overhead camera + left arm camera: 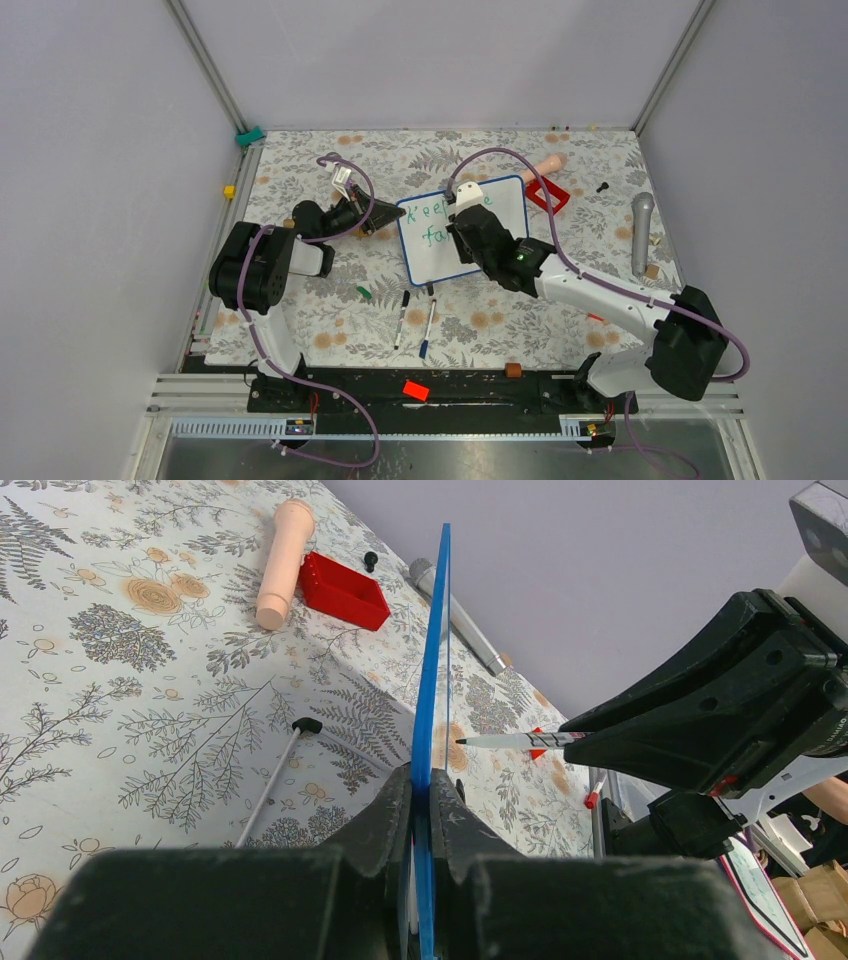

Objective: Write a sentence on the whiteboard

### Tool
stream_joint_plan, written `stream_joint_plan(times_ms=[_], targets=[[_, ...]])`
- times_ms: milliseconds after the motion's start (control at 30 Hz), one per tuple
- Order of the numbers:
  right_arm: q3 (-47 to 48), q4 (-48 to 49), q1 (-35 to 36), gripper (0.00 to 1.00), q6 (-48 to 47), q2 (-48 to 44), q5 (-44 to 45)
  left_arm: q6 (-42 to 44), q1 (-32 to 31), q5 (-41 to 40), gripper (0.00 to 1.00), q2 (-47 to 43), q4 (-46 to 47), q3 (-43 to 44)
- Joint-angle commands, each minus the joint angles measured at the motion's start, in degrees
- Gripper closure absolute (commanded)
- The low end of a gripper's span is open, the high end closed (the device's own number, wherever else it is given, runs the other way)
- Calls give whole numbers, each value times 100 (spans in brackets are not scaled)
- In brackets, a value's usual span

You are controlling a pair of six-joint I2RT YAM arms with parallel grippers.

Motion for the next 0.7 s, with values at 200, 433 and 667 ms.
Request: stream_joint_plan(times_ms=[200,433,667], targets=[[353,33,-91,100,-85,267,-68,265,-43,238,100,-25,262,63],[389,-41,-116,100,-76,356,250,261,-43,237,100,-20,271,67],[350,-116,-168,100,-32,299,504,261,-39,237,100,-12,266,74]])
